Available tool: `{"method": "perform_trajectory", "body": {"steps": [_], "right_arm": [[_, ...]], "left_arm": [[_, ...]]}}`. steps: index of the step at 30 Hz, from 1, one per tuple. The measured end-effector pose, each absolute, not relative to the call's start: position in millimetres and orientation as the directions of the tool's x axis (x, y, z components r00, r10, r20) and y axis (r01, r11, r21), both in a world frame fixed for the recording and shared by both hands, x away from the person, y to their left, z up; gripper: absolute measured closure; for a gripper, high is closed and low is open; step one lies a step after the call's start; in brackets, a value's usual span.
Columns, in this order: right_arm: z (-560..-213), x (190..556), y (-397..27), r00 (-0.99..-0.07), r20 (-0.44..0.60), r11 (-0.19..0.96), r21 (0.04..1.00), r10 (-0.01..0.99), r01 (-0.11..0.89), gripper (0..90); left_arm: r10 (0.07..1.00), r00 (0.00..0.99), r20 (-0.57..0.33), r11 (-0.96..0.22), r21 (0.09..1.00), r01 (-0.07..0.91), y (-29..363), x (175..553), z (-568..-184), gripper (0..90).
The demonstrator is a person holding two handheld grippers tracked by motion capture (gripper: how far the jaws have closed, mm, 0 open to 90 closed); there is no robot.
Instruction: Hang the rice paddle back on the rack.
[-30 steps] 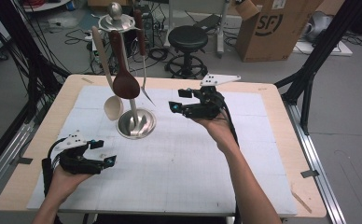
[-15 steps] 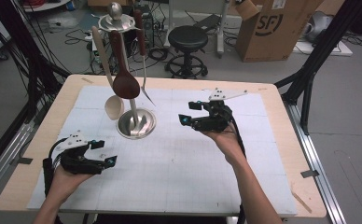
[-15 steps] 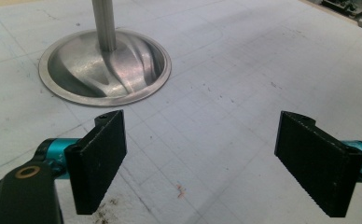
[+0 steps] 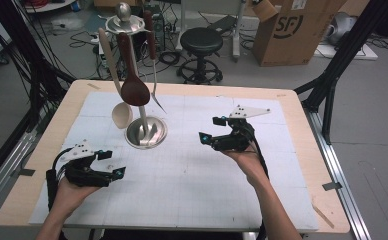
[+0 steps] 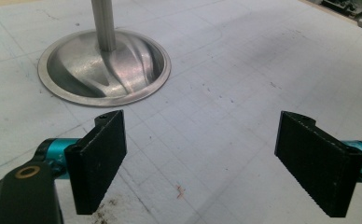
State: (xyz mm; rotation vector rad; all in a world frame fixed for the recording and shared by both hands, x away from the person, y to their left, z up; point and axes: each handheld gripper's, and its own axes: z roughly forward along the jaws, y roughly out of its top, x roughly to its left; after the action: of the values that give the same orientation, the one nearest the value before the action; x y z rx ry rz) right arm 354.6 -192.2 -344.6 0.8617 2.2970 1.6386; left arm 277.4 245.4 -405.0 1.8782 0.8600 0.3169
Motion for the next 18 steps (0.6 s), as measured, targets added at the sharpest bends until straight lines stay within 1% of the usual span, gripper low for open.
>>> {"method": "perform_trajectory", "body": {"steps": [4,6,15,16,17,18], "right_arm": [[-351.9,351.7,-193.8,-0.812,0.173,0.233,0.906,0.558,0.353,13.8],[-353.9,350.4,-193.8,-0.812,0.167,0.239,0.905,0.56,0.351,11.3],[-369.0,341.6,-197.6,-0.817,0.159,0.276,0.891,0.555,0.36,9.5],[-371.5,340.4,-198.4,-0.814,0.153,0.284,0.887,0.561,0.363,6.9],[-374.0,339.2,-199.0,-0.811,0.153,0.288,0.884,0.565,0.367,0.6],[-376.3,338.0,-199.8,-0.81,0.15,0.296,0.881,0.567,0.37,0.1]], "left_arm": [[0.684,0.713,-0.153,-0.246,0.873,0.422,245.2,277.5,-405.0,17.3],[0.684,0.714,-0.151,-0.246,0.873,0.421,245.2,277.5,-404.9,17.2],[0.685,0.711,-0.155,-0.241,0.874,0.423,245.2,277.8,-405.0,16.3],[0.686,0.711,-0.155,-0.242,0.873,0.423,245.1,277.7,-405.0,16.1],[0.684,0.713,-0.153,-0.244,0.873,0.422,245.0,277.8,-404.9,16.0],[0.685,0.712,-0.155,-0.242,0.873,0.422,244.7,277.7,-404.9,15.8]]}}
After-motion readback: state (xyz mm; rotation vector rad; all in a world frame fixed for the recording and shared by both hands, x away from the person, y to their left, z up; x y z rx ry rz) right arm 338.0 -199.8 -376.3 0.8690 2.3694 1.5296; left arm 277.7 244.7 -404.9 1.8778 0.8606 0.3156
